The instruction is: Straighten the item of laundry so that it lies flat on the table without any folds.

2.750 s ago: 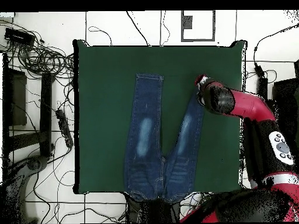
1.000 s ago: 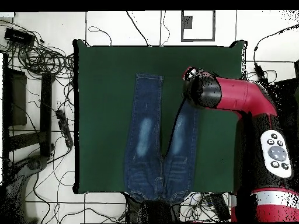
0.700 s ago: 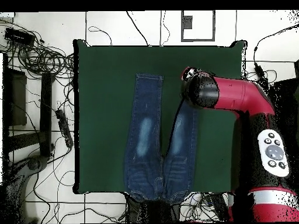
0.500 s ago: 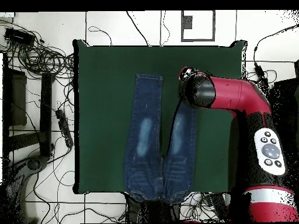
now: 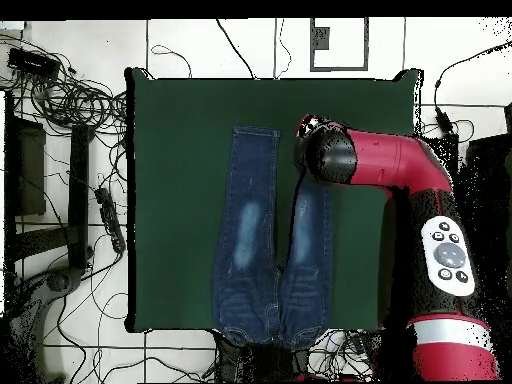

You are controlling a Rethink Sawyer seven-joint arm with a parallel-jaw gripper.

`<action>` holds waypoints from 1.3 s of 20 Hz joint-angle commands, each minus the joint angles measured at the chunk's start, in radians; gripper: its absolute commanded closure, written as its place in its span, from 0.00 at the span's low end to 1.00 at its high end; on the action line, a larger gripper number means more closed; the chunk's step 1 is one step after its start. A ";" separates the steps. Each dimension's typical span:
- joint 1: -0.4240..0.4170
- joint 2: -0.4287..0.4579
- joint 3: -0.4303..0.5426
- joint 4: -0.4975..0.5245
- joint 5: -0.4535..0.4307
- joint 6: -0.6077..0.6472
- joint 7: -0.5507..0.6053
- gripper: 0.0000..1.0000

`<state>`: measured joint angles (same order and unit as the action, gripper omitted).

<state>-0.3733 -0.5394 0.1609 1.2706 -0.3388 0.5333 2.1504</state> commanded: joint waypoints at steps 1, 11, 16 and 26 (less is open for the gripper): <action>0.076 0.067 0.022 0.002 0.064 -0.056 0.183 1.00; 0.118 0.122 -0.008 -0.040 0.076 -0.078 0.187 1.00; 0.123 0.155 -0.007 -0.059 0.081 -0.105 0.179 1.00; 0.098 0.185 0.017 -0.092 0.083 -0.107 0.122 1.00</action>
<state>-0.2940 -0.4036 0.1220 1.1979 -0.3147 0.4705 2.1504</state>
